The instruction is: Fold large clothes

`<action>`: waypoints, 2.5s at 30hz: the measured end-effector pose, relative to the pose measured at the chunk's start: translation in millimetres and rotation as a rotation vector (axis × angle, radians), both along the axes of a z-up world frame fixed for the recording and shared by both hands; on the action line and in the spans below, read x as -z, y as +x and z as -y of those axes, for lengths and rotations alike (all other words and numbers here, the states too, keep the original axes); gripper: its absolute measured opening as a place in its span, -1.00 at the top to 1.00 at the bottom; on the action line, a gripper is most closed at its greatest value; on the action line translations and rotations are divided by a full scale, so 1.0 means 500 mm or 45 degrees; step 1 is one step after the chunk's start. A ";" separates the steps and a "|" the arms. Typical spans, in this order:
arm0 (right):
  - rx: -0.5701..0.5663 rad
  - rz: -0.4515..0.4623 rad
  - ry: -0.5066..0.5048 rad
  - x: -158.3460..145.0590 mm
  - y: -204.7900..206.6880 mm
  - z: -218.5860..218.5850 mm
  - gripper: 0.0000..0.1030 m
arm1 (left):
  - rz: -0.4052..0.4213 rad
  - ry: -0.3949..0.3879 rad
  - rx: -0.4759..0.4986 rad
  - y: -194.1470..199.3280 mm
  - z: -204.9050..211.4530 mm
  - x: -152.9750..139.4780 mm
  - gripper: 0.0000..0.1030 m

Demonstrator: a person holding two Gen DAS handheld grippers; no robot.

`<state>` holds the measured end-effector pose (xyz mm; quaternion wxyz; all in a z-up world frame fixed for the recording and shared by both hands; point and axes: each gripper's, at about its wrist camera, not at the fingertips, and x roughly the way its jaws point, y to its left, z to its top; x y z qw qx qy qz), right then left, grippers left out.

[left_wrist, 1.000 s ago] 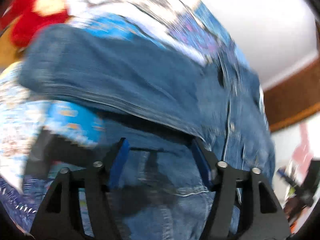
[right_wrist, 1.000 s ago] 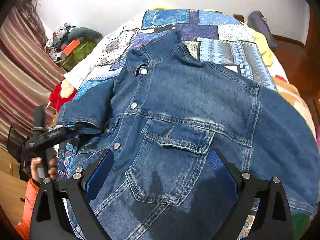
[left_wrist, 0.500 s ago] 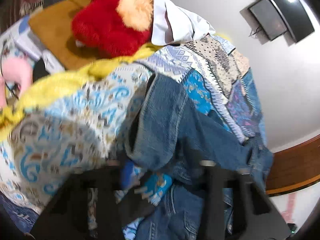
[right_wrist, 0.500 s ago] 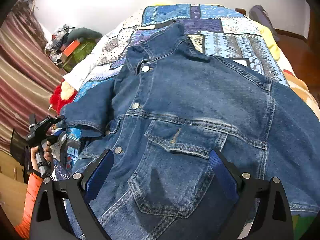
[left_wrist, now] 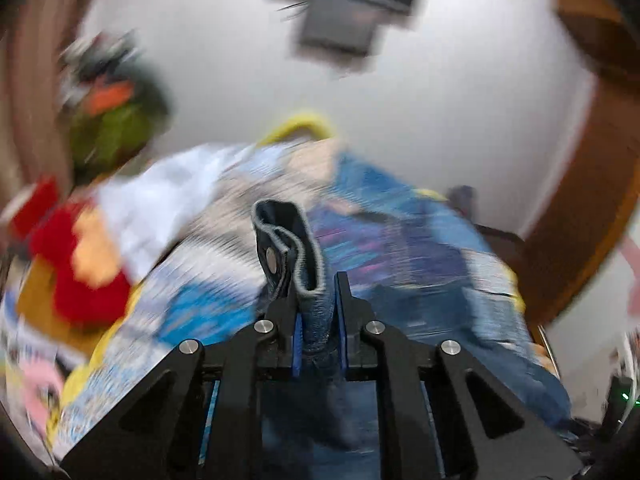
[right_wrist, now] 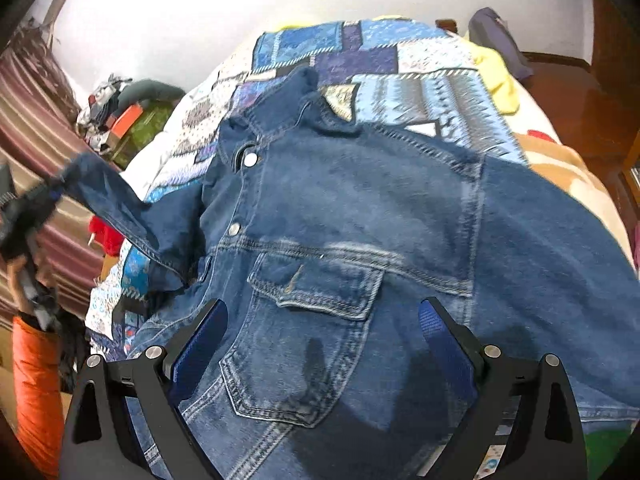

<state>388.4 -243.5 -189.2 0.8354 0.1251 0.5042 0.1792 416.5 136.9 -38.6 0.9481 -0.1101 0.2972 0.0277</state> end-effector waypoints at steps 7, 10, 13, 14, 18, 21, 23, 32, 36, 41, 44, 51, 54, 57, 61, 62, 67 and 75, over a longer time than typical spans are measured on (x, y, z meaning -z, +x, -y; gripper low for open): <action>0.054 0.091 0.034 -0.054 -0.019 0.069 -0.85 | -0.023 0.052 0.430 0.065 0.312 -0.026 0.82; 0.091 0.125 0.044 -0.077 -0.029 0.105 -0.85 | -0.145 0.071 0.564 0.080 0.422 0.050 0.82; 0.126 0.145 0.045 -0.094 -0.045 0.142 -0.85 | -0.338 0.081 0.682 0.086 0.508 0.164 0.82; 0.134 0.146 0.039 -0.096 -0.048 0.151 -0.85 | -0.387 0.083 0.712 0.085 0.525 0.191 0.82; 0.151 0.131 0.018 -0.091 -0.061 0.174 -0.85 | -0.564 0.109 0.830 0.066 0.586 0.283 0.81; 0.153 0.115 0.005 -0.081 -0.059 0.177 -0.85 | -0.619 0.115 0.853 0.060 0.595 0.292 0.69; 0.153 0.104 0.008 -0.075 -0.055 0.175 -0.85 | -0.627 0.074 0.872 0.056 0.584 0.276 0.36; 0.061 0.095 0.008 -0.064 0.003 0.091 -0.85 | -0.426 0.049 0.574 0.065 0.338 0.169 -0.93; 0.011 0.033 -0.009 -0.022 0.057 0.037 -0.85 | -0.482 0.143 0.334 0.085 0.166 0.208 -0.93; -0.006 -0.070 -0.028 0.056 0.118 -0.009 -0.78 | -0.651 0.198 0.051 0.080 -0.038 0.331 -0.93; -0.012 -0.093 -0.013 0.085 0.141 -0.028 -0.33 | -0.730 0.120 -0.020 0.072 -0.110 0.400 -0.93; -0.033 0.021 -0.098 0.062 0.155 -0.057 0.55 | -0.734 0.228 -0.006 0.060 -0.109 0.461 -0.93; -0.077 0.097 -0.158 0.025 0.141 -0.061 0.59 | -0.748 0.267 0.050 0.059 -0.082 0.476 -0.93; -0.109 0.146 -0.294 0.014 0.123 -0.069 0.58 | -0.754 0.290 0.066 0.059 -0.068 0.492 -0.99; -0.145 0.135 -0.499 0.063 0.109 -0.076 0.57 | -0.761 0.382 0.073 0.056 -0.044 0.512 -1.00; -0.148 0.129 -0.530 0.081 0.105 -0.077 0.57 | -0.761 0.400 0.077 0.054 -0.040 0.515 -1.00; -0.106 0.117 -0.485 0.083 0.101 -0.060 0.52 | -0.742 0.408 0.058 0.047 -0.040 0.518 -1.00; -0.011 0.196 -0.645 0.062 0.059 -0.014 -0.66 | -0.772 0.410 0.049 0.052 -0.033 0.519 -1.00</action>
